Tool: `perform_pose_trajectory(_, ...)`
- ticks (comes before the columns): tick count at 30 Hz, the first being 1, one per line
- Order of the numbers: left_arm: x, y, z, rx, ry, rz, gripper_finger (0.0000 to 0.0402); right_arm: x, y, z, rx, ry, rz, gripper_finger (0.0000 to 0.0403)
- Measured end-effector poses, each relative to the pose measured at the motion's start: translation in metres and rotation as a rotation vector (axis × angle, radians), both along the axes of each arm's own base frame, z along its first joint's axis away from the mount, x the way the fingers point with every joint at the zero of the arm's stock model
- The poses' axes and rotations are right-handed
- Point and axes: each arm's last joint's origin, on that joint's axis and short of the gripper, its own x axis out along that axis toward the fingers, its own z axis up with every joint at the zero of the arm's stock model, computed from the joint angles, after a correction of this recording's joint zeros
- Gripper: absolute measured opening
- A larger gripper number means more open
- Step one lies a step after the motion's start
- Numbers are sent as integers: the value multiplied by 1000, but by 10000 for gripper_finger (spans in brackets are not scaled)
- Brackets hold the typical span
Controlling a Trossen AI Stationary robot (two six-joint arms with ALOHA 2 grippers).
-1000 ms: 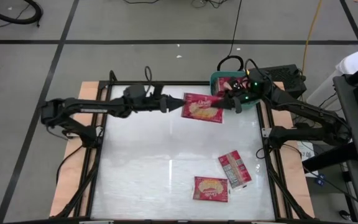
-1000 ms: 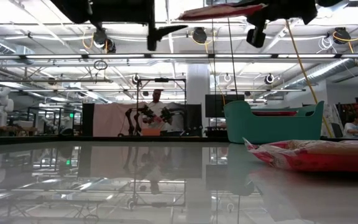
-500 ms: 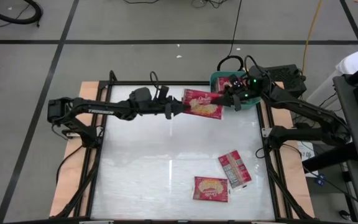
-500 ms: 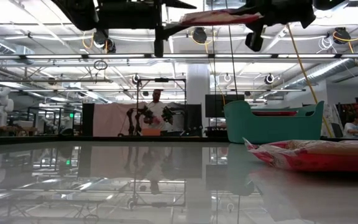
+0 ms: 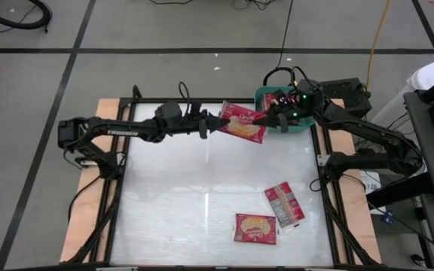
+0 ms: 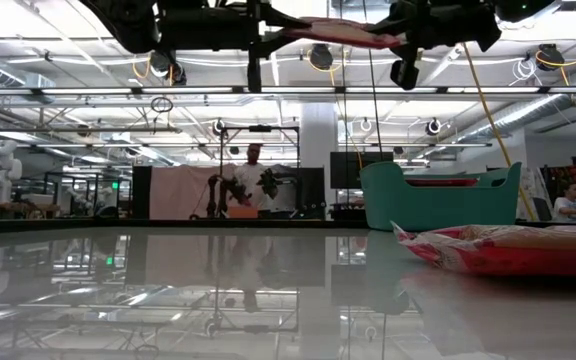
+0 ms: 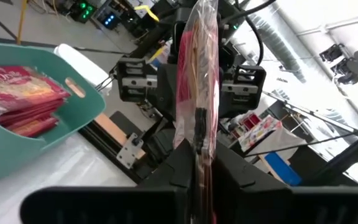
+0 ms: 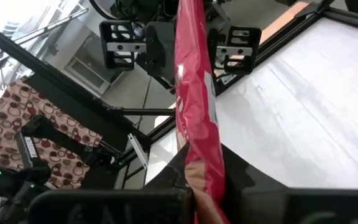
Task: Sort popcorn bags into baskets
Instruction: Put the red popcorn bag into the green bin
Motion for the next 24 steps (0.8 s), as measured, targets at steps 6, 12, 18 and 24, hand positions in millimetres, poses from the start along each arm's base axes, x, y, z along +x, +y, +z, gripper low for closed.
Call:
perform_pose_trajectory(6, -1, 4, 0, 8, 0, 13, 15, -1, -2, -1, 19, 13, -35, 38)
perform_pose_trajectory(12, -2, 9, 0, 7, -3, 35, 15, -1, -3, 0, 52, 23, -70, 88)
perform_pose_trajectory(18, -4, 12, 2, 3, -15, 46, 15, -7, -8, 1, 97, 25, -111, 141)
perform_pose_trajectory(24, -7, 17, 12, 26, -120, 103, 15, -19, -5, 12, 66, -21, -119, 171)
